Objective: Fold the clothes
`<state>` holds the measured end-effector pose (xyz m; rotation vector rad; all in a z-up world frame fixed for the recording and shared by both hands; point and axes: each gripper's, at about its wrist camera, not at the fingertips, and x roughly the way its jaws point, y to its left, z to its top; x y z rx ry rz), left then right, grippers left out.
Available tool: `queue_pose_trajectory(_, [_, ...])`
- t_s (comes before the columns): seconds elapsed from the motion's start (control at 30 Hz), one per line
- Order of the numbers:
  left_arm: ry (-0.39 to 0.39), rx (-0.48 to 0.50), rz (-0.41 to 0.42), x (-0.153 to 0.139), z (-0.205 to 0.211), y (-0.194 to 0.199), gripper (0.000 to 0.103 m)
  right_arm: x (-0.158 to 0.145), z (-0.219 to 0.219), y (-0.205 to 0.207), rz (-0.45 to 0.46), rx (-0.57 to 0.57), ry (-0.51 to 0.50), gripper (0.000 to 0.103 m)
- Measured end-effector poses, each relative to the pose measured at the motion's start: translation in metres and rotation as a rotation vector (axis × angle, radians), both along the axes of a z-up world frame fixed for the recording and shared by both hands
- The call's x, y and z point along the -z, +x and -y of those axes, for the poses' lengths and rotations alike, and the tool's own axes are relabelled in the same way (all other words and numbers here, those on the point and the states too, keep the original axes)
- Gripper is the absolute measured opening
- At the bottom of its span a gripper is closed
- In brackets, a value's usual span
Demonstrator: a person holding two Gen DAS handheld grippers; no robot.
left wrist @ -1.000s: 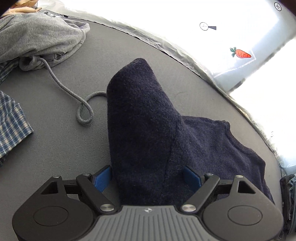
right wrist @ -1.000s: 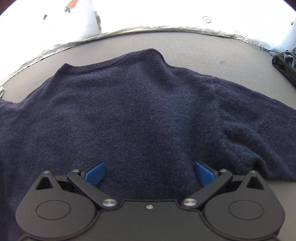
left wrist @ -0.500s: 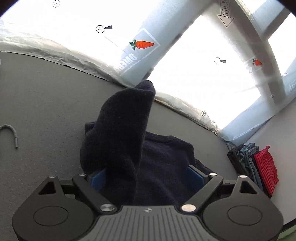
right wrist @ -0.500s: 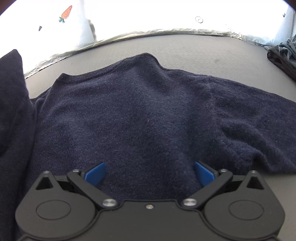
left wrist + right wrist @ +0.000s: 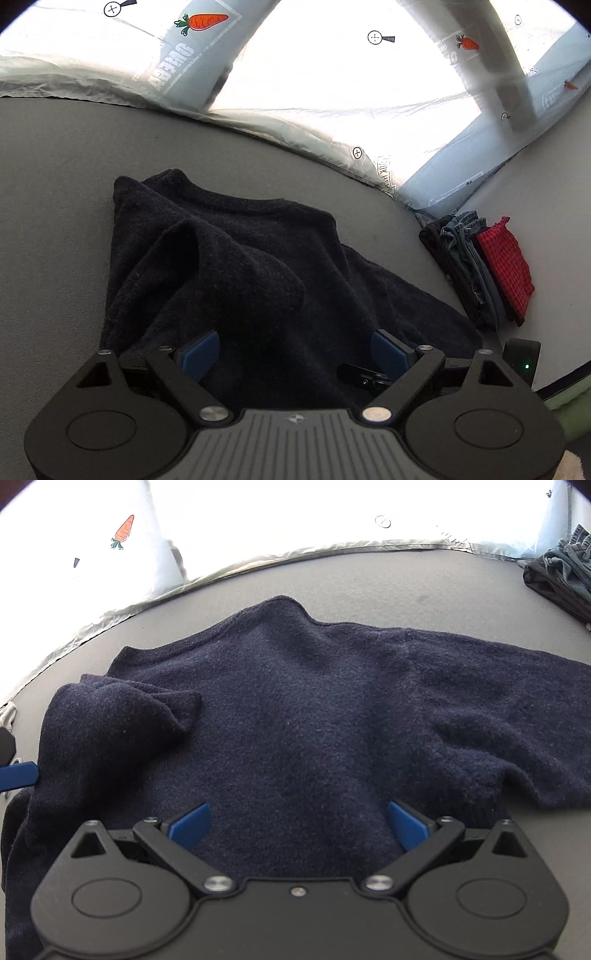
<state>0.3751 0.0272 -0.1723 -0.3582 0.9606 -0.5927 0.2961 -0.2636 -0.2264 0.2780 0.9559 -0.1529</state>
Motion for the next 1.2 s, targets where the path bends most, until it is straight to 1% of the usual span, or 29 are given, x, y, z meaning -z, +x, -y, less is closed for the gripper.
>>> queue_pose_trajectory(0.1, [0.002, -0.079, 0.018, -0.009, -0.024, -0.006, 0.09, 0.0, -0.002, 0.0, -0.003, -0.016, -0.021, 0.103])
queue_pose_trajectory(0.17, [0.007, -0.15, 0.017, -0.009, -0.042, -0.007, 0.089, 0.001, -0.002, 0.0, -0.002, -0.021, -0.028, 0.103])
queue_pose_trajectory(0.27, [0.023, -0.294, -0.025, 0.0, -0.072, -0.008, 0.087, 0.001, -0.003, -0.001, 0.001, -0.019, -0.036, 0.103])
queue_pose_trajectory(0.33, [0.043, -0.366, -0.074, 0.01, -0.086, -0.006, 0.078, 0.002, -0.006, 0.0, -0.002, -0.022, -0.05, 0.103])
queue_pose_trajectory(0.4, [0.059, -0.407, -0.139, 0.022, -0.095, -0.003, 0.059, 0.003, -0.009, 0.001, -0.009, -0.028, -0.069, 0.103])
queue_pose_trajectory(0.47, [0.05, -0.423, -0.18, 0.034, -0.103, -0.002, 0.053, 0.004, -0.013, 0.002, -0.015, -0.038, -0.095, 0.103])
queue_pose_trajectory(0.53, [0.047, -0.413, -0.195, 0.041, -0.102, 0.0, 0.052, 0.005, -0.017, 0.001, -0.018, -0.048, -0.12, 0.103])
queue_pose_trajectory(0.57, [0.058, -0.399, -0.193, 0.043, -0.1, 0.001, 0.052, 0.005, -0.018, 0.001, -0.018, -0.051, -0.128, 0.103])
queue_pose_trajectory(0.63, [0.092, -0.357, -0.179, 0.045, -0.091, 0.003, 0.052, 0.006, -0.019, 0.001, -0.016, -0.053, -0.14, 0.103])
queue_pose_trajectory(0.77, [0.168, -0.286, -0.121, 0.048, -0.075, 0.01, 0.053, 0.006, -0.018, 0.0, -0.01, -0.05, -0.145, 0.103])
queue_pose_trajectory(0.87, [0.215, -0.242, -0.09, 0.048, -0.064, 0.016, 0.051, 0.006, -0.019, 0.0, -0.008, -0.048, -0.148, 0.103])
queue_pose_trajectory(0.9, [0.233, -0.234, -0.076, 0.047, -0.06, 0.016, 0.036, 0.006, -0.019, 0.0, -0.008, -0.049, -0.148, 0.103])
queue_pose_trajectory(0.93, [0.251, -0.225, -0.061, 0.045, -0.057, 0.016, 0.019, 0.006, -0.018, 0.0, -0.007, -0.049, -0.148, 0.103])
queue_pose_trajectory(0.97, [0.273, -0.218, -0.045, 0.044, -0.053, 0.017, 0.008, 0.006, -0.019, 0.0, -0.007, -0.049, -0.148, 0.103])
queue_pose_trajectory(1.0, [0.317, -0.218, -0.02, 0.04, -0.048, 0.015, 0.008, 0.006, -0.019, 0.0, -0.006, -0.05, -0.148, 0.103])
queue_pose_trajectory(1.07, [0.369, -0.225, 0.031, 0.031, -0.045, 0.009, 0.008, 0.005, -0.019, 0.001, -0.005, -0.051, -0.149, 0.103])
queue_pose_trajectory(1.1, [0.388, -0.245, 0.058, 0.024, -0.047, 0.007, 0.008, 0.005, -0.019, 0.0, -0.004, -0.052, -0.149, 0.103])
queue_pose_trajectory(1.17, [0.399, -0.296, 0.102, 0.008, -0.057, 0.004, 0.008, 0.006, -0.019, 0.0, -0.003, -0.053, -0.149, 0.103])
queue_pose_trajectory(1.2, [0.389, -0.337, 0.121, -0.003, -0.067, 0.003, 0.008, 0.005, -0.019, 0.0, -0.002, -0.053, -0.149, 0.103])
